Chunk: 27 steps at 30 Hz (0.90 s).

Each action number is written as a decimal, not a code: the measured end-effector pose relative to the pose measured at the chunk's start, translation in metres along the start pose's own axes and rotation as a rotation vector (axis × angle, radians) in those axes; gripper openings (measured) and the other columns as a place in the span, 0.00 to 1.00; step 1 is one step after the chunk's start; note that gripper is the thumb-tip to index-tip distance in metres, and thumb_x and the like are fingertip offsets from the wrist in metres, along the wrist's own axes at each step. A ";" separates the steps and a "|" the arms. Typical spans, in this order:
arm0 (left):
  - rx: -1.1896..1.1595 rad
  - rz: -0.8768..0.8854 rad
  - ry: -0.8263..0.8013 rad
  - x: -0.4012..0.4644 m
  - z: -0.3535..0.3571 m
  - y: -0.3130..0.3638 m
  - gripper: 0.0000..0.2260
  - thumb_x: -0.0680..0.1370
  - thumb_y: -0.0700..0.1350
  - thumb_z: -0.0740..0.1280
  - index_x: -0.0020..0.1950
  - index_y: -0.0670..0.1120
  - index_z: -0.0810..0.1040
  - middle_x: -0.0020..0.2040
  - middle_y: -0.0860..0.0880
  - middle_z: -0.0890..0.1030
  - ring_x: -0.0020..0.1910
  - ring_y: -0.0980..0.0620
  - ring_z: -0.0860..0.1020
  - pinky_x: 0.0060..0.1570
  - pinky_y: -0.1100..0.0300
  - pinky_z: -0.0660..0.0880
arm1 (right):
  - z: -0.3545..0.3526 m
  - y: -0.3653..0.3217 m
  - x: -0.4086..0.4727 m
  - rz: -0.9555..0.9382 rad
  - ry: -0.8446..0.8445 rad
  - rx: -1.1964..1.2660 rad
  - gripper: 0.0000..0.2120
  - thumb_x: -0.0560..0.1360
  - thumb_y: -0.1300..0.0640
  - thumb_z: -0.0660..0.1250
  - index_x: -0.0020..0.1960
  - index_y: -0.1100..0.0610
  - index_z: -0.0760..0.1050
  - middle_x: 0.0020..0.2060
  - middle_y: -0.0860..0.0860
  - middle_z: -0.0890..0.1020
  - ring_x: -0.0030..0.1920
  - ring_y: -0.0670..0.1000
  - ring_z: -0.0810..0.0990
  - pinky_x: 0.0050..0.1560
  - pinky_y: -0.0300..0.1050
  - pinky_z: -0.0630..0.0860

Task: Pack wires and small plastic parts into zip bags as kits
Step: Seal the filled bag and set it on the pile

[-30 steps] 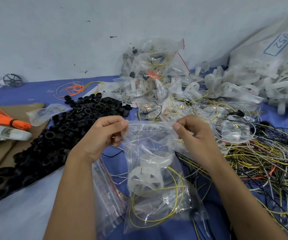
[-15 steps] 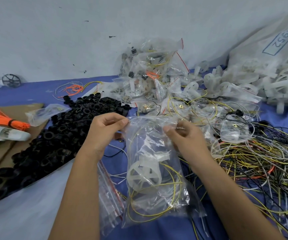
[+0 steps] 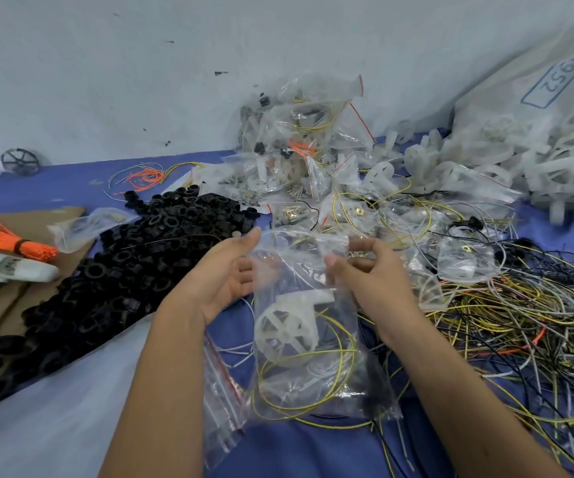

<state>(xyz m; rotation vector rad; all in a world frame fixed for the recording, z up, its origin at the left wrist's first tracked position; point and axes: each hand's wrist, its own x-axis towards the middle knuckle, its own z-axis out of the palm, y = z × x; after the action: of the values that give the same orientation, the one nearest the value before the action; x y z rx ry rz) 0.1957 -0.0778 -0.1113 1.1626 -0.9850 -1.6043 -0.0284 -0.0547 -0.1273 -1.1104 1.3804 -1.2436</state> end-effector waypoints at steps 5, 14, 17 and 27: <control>0.103 -0.042 -0.142 -0.008 -0.001 -0.004 0.24 0.70 0.46 0.75 0.65 0.43 0.77 0.56 0.37 0.85 0.51 0.41 0.86 0.47 0.49 0.85 | -0.006 0.003 0.004 0.002 0.049 0.170 0.19 0.75 0.71 0.71 0.58 0.51 0.75 0.38 0.52 0.84 0.41 0.57 0.84 0.43 0.49 0.80; 0.275 -0.071 -0.334 -0.022 -0.009 -0.002 0.16 0.67 0.51 0.81 0.53 0.50 0.84 0.50 0.37 0.86 0.40 0.45 0.86 0.33 0.58 0.82 | -0.005 -0.002 0.005 -0.037 0.083 0.248 0.15 0.84 0.53 0.58 0.46 0.58 0.79 0.36 0.58 0.83 0.30 0.52 0.80 0.27 0.44 0.77; 0.243 0.009 -0.230 -0.019 -0.010 0.002 0.13 0.70 0.59 0.78 0.48 0.52 0.87 0.52 0.39 0.86 0.40 0.47 0.86 0.35 0.57 0.83 | -0.004 0.004 0.007 -0.120 0.034 -0.028 0.28 0.81 0.40 0.61 0.39 0.65 0.75 0.31 0.56 0.76 0.30 0.53 0.74 0.32 0.48 0.70; 0.240 0.189 0.025 -0.012 -0.020 0.002 0.08 0.70 0.48 0.74 0.34 0.47 0.78 0.34 0.48 0.80 0.31 0.55 0.75 0.26 0.67 0.70 | -0.006 0.002 0.005 -0.090 0.050 0.240 0.12 0.81 0.57 0.68 0.42 0.61 0.83 0.36 0.57 0.83 0.34 0.52 0.80 0.34 0.45 0.80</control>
<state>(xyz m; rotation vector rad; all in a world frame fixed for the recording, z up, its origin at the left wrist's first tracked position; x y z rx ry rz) 0.2169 -0.0690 -0.1111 1.2060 -1.2584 -1.3457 -0.0351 -0.0584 -0.1294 -0.9886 1.1918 -1.4686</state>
